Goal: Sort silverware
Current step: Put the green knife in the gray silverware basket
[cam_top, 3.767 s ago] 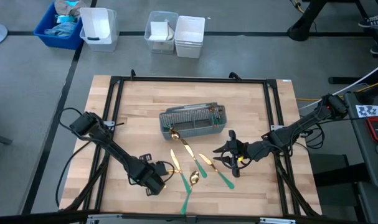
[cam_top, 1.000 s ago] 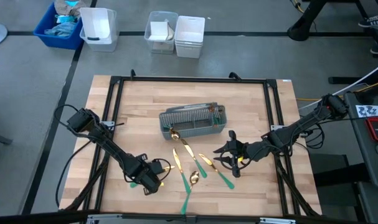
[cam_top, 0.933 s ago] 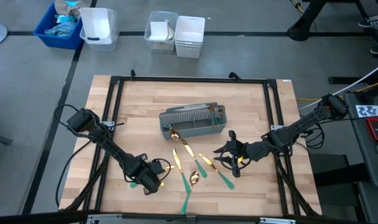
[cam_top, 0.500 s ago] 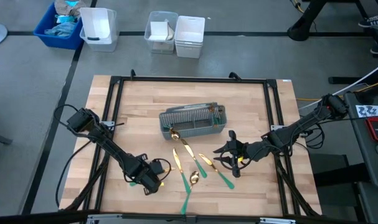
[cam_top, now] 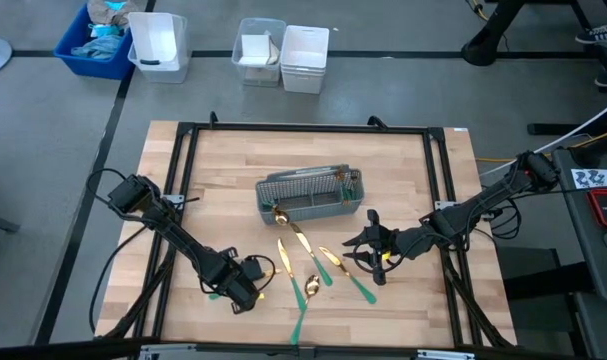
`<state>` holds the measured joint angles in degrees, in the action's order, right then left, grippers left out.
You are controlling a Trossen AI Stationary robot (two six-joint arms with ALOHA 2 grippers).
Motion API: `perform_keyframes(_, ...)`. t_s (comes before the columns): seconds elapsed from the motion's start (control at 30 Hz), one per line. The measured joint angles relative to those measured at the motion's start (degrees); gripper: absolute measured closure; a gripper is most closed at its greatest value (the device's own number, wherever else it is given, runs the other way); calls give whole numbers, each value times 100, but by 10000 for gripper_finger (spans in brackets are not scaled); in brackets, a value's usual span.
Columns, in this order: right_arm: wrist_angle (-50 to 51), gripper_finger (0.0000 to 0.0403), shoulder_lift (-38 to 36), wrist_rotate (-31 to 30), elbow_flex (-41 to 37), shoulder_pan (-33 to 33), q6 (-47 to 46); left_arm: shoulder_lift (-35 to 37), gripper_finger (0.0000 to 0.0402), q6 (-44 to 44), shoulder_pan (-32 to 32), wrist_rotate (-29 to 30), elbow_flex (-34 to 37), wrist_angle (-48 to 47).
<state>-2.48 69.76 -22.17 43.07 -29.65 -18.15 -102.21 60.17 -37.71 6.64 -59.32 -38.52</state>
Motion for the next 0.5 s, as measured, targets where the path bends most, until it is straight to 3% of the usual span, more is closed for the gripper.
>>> perform_keyframes(0.5,0,281,0,0,0,0,0,11,395,-34,0,-9,-78,29)
